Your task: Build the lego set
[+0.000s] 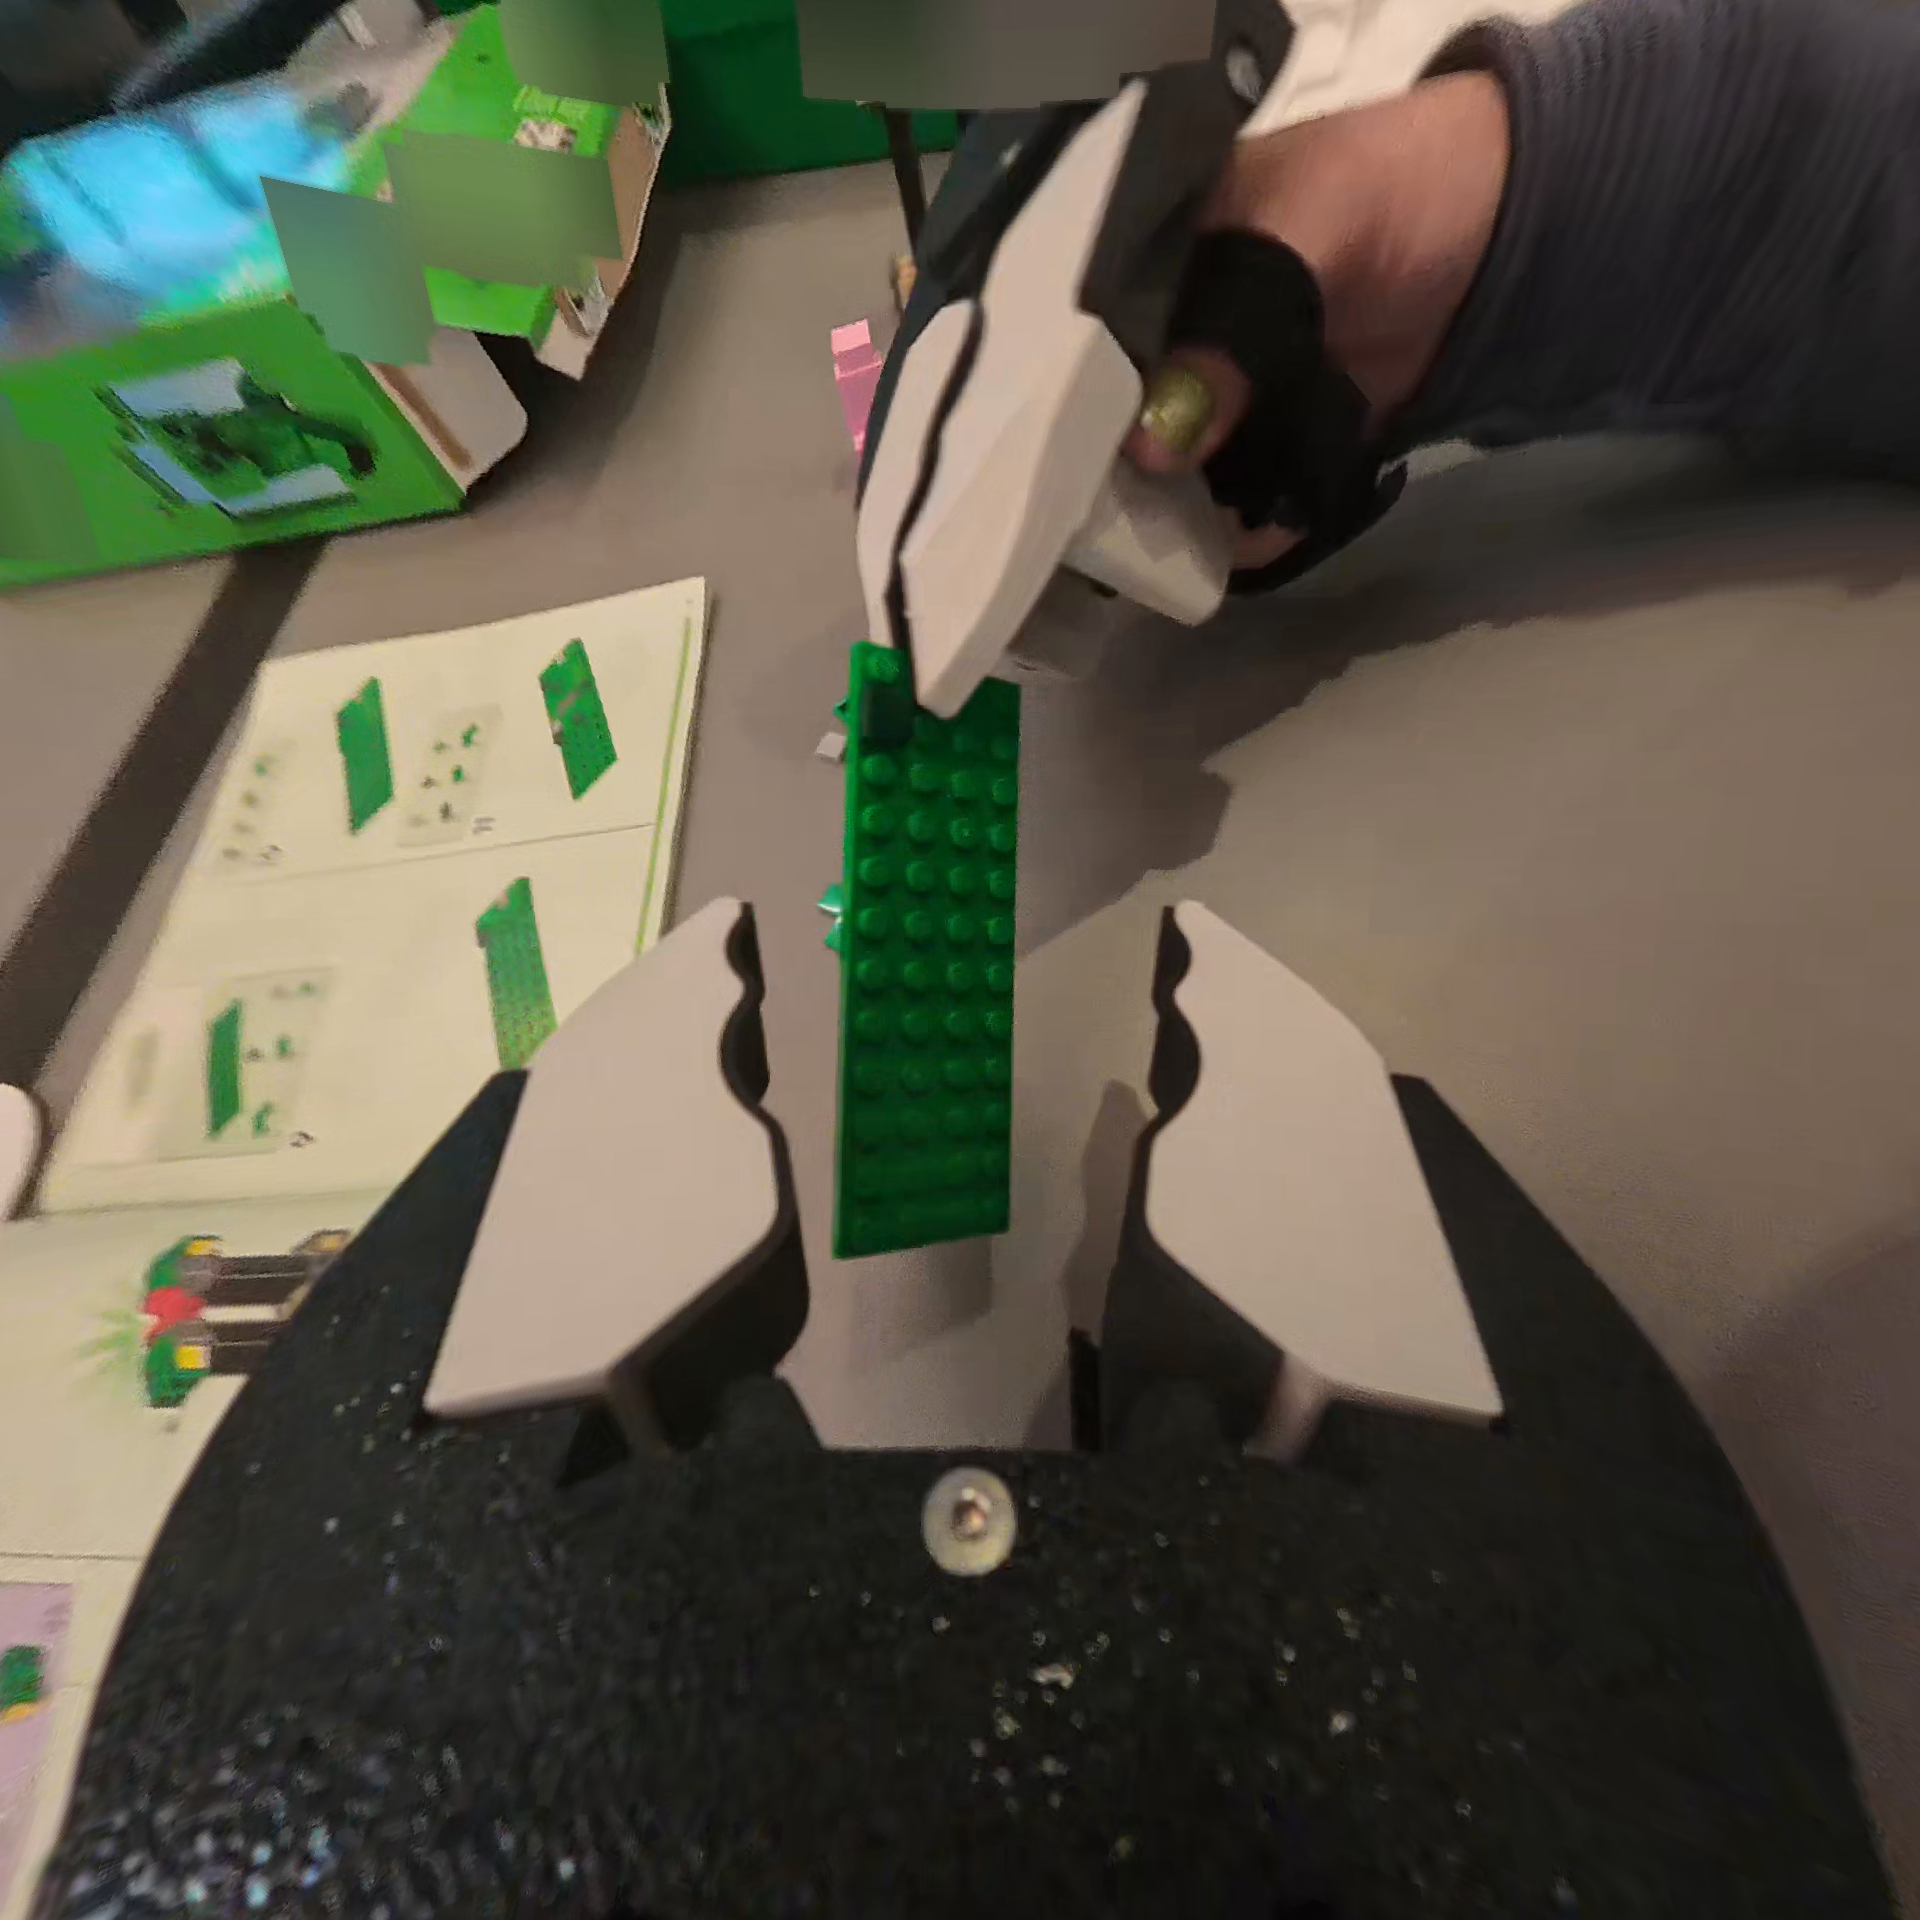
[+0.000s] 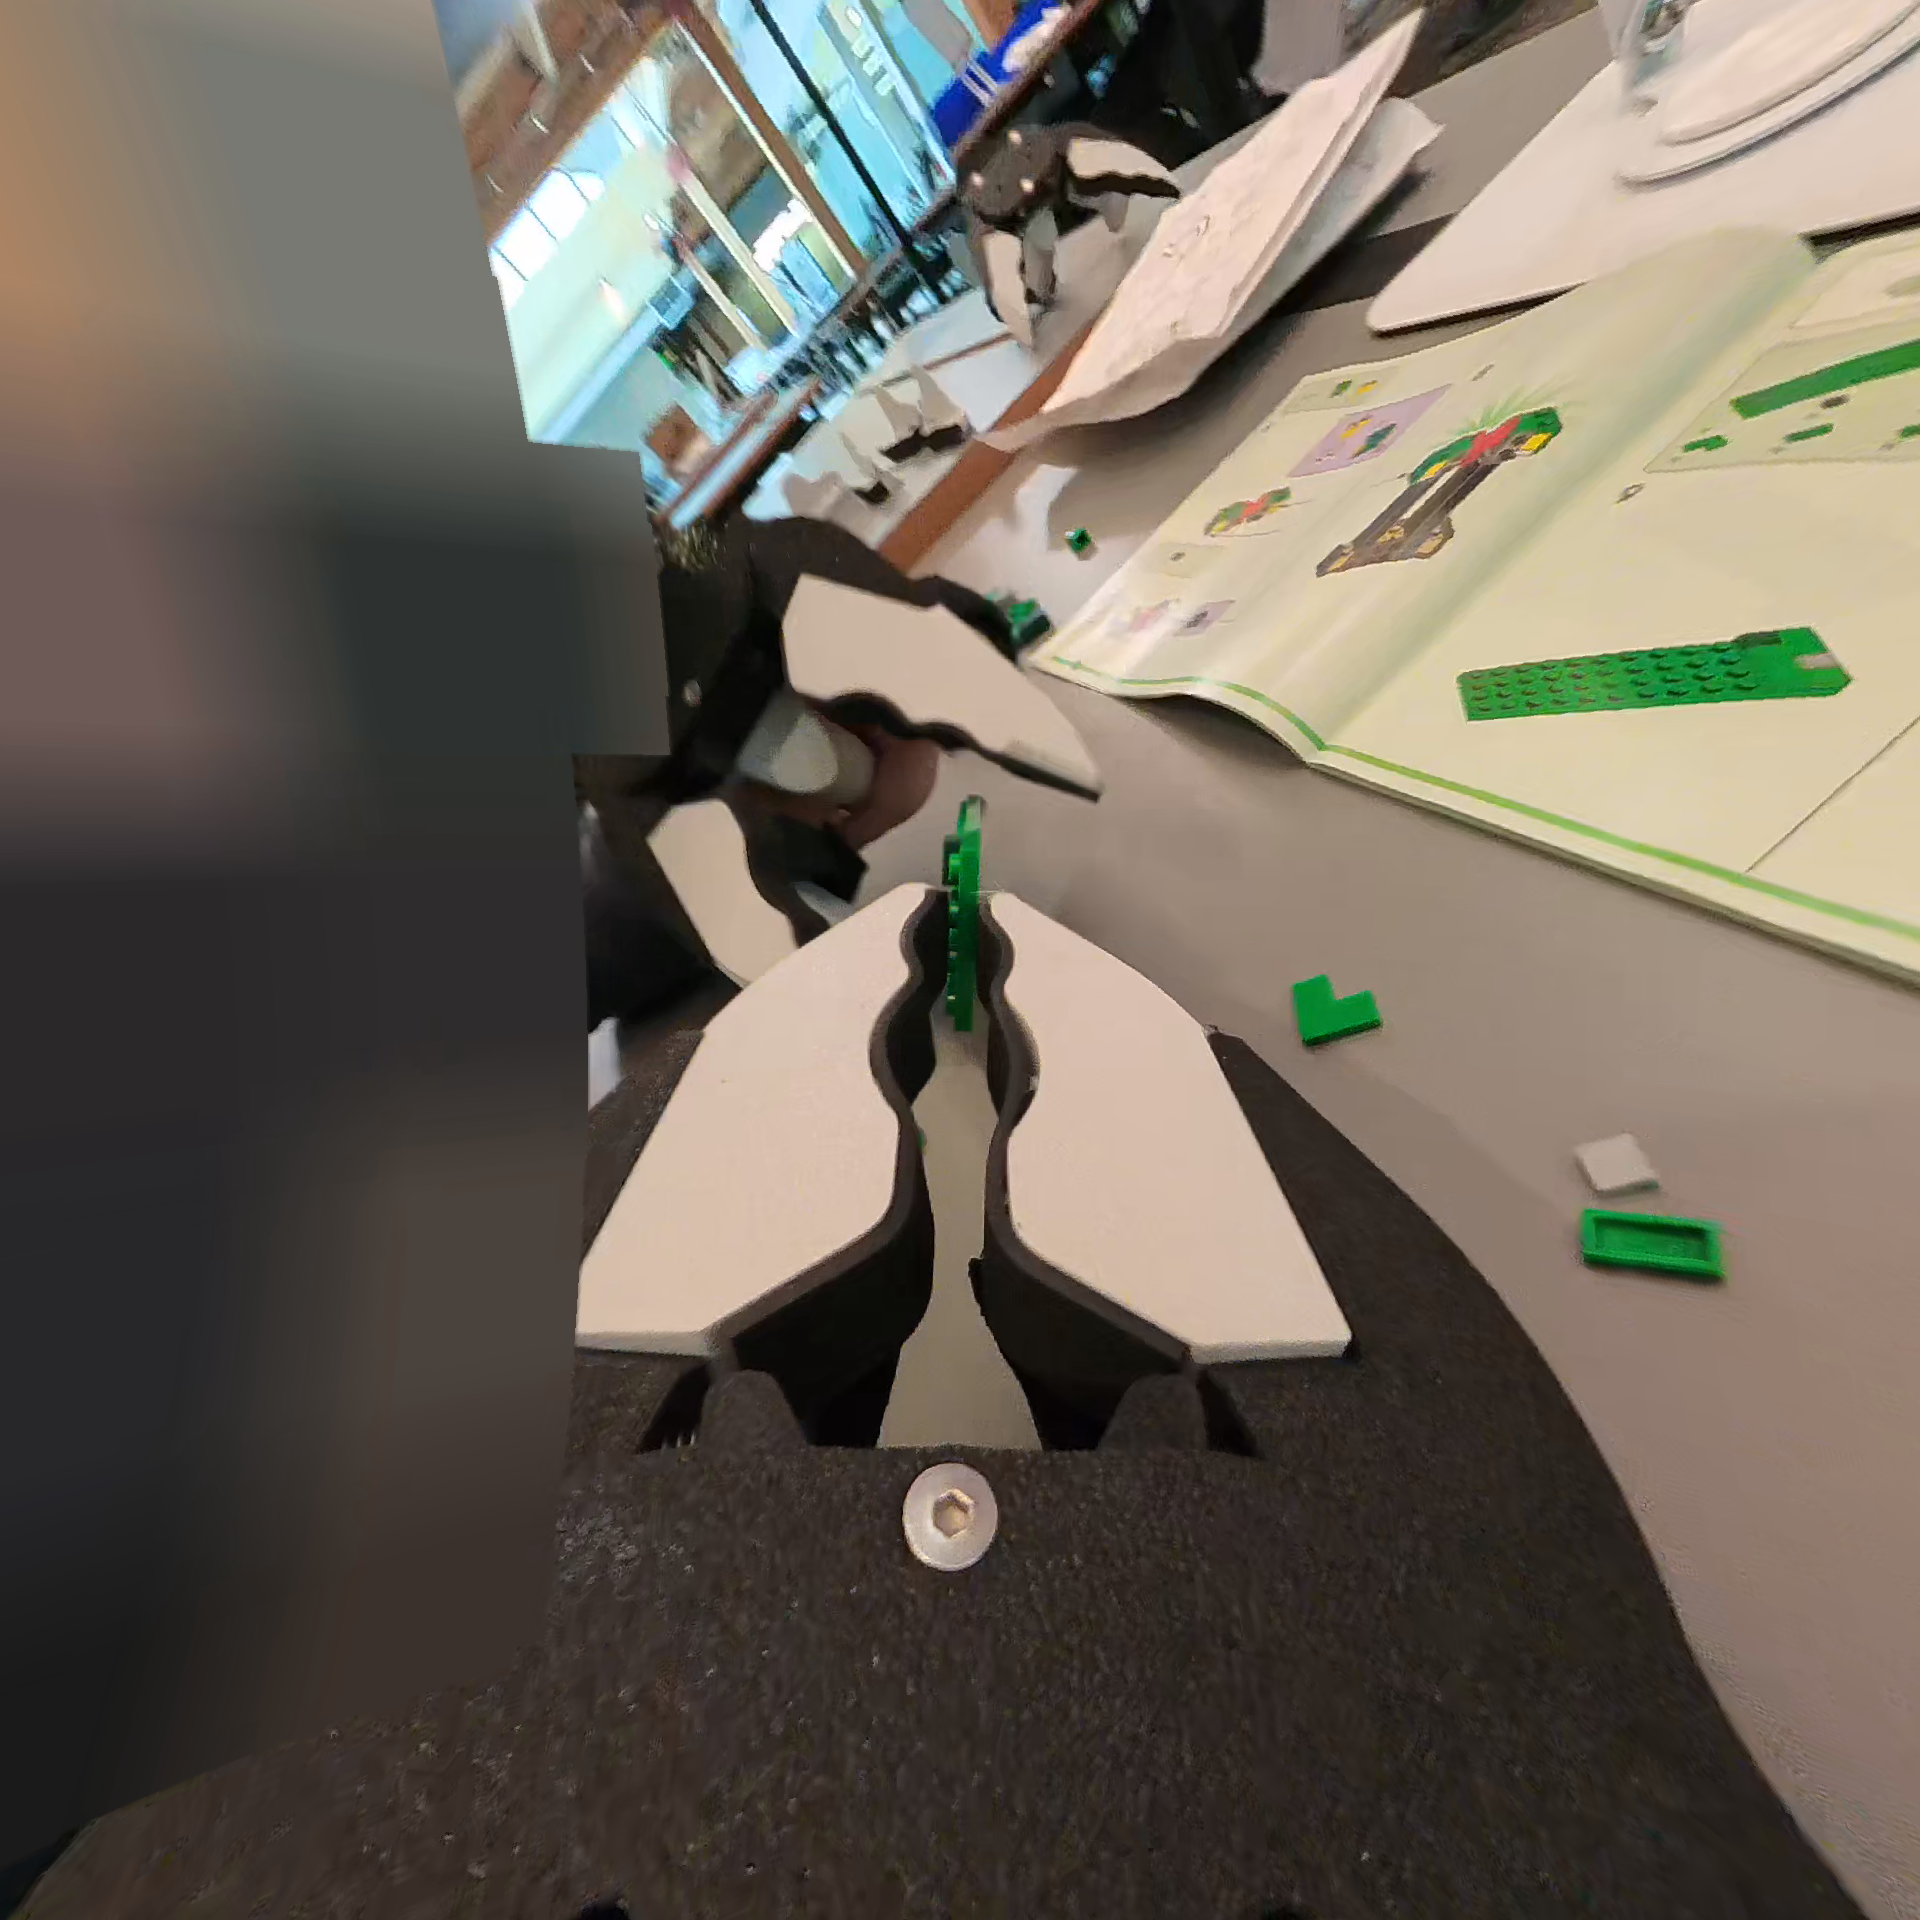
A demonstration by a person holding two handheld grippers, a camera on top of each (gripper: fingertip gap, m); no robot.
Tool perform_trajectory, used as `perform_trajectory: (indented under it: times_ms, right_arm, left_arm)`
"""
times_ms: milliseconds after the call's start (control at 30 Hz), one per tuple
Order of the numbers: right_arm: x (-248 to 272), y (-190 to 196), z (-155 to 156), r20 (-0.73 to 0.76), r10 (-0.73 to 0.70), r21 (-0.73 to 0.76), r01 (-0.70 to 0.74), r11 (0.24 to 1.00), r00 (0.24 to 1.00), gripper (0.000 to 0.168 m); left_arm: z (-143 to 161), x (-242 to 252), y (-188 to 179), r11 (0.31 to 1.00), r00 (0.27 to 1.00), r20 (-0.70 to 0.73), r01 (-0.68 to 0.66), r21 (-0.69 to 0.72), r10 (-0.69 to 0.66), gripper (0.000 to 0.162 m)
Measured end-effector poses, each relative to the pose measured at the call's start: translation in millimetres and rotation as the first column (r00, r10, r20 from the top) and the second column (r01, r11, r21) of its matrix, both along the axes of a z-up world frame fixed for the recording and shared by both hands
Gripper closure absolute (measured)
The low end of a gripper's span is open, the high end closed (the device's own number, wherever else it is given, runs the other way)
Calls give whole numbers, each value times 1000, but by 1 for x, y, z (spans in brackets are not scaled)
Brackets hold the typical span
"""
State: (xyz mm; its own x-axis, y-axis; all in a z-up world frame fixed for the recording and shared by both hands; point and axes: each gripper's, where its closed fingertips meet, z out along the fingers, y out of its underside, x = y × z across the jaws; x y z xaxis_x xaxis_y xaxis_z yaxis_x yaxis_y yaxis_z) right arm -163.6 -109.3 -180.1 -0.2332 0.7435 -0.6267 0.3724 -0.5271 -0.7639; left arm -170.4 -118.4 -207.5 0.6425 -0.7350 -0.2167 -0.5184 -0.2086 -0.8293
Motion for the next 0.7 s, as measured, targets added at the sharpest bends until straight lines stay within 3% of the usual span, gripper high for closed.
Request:
perform_trajectory:
  times_ms: [100,167,233,367,500,600,700]
  right_arm:
    - [0,-3,1,-22,18,-59,-19,998,1000,164]
    - [-3,-3,4,-44,2,-16,-2,1000,999,164]
    - [2,2,8,-41,-13,89,16,996,999,151]
    - [19,34,-13,146,-217,372,149,916,965,151]
    - [18,48,-38,282,-539,570,313,760,794,165]
    - [16,46,-56,327,-609,634,310,709,723,166]
    - [3,38,-65,351,-572,614,279,738,742,158]
  left_arm:
    - [-1,-2,4,995,997,-68,-38,88,44,128]
    - [-1,-6,5,992,994,-29,-98,85,101,129]
    - [-1,-16,7,978,979,53,-202,58,199,129]
    - [-5,-45,6,941,935,116,-337,-3,335,130]
    - [-11,-69,4,912,912,17,-410,20,410,130]
    - [-19,-76,2,902,901,-52,-430,38,431,130]
    - [-23,-77,3,902,901,-46,-430,20,431,130]
